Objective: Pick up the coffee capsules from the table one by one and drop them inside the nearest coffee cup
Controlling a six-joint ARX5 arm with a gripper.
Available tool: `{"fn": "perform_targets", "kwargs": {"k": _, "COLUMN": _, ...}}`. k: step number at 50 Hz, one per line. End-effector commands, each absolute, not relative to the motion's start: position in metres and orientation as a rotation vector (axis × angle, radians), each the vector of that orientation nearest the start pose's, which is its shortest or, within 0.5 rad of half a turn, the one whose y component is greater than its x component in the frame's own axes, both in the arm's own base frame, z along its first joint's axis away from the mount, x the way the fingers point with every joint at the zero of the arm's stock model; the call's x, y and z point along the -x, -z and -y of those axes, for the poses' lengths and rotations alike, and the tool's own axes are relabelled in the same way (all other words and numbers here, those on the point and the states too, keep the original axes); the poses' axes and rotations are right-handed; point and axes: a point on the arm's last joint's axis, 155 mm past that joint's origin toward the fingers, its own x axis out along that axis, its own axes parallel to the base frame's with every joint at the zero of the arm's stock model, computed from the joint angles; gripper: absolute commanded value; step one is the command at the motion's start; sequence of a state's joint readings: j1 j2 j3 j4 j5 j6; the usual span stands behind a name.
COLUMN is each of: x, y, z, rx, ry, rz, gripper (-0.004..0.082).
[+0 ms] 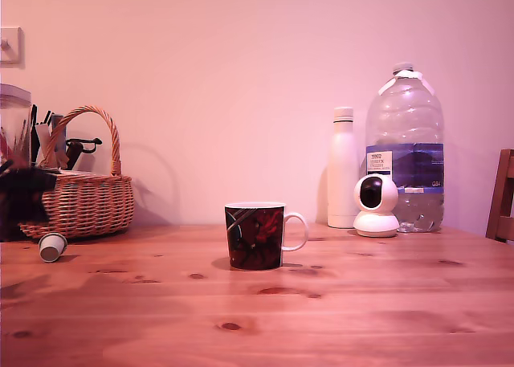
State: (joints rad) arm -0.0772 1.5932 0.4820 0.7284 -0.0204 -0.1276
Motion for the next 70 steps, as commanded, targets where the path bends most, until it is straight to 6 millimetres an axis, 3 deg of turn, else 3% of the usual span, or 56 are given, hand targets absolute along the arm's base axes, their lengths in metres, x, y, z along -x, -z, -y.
{"fn": "perform_targets", "kwargs": {"k": 1, "x": -0.428, "y": -0.080, "z": 0.029, "rx": 0.113, "ry": 0.035, "rz": -0.382, "gripper": 0.0551}}
{"fn": "perform_targets", "kwargs": {"k": 36, "x": -0.491, "y": -0.058, "z": 0.025, "rx": 0.127, "ry": 0.035, "rz": -0.412, "gripper": 0.0551}}
{"fn": "perform_targets", "kwargs": {"k": 51, "x": -0.502, "y": -0.043, "z": 0.011, "rx": 0.136, "ry": 0.011, "rz": -0.431, "gripper": 0.0551}}
{"fn": "perform_targets", "kwargs": {"k": 70, "x": -0.505, "y": -0.027, "z": 0.015, "rx": 0.144, "ry": 0.046, "rz": -0.462, "gripper": 0.0550}}
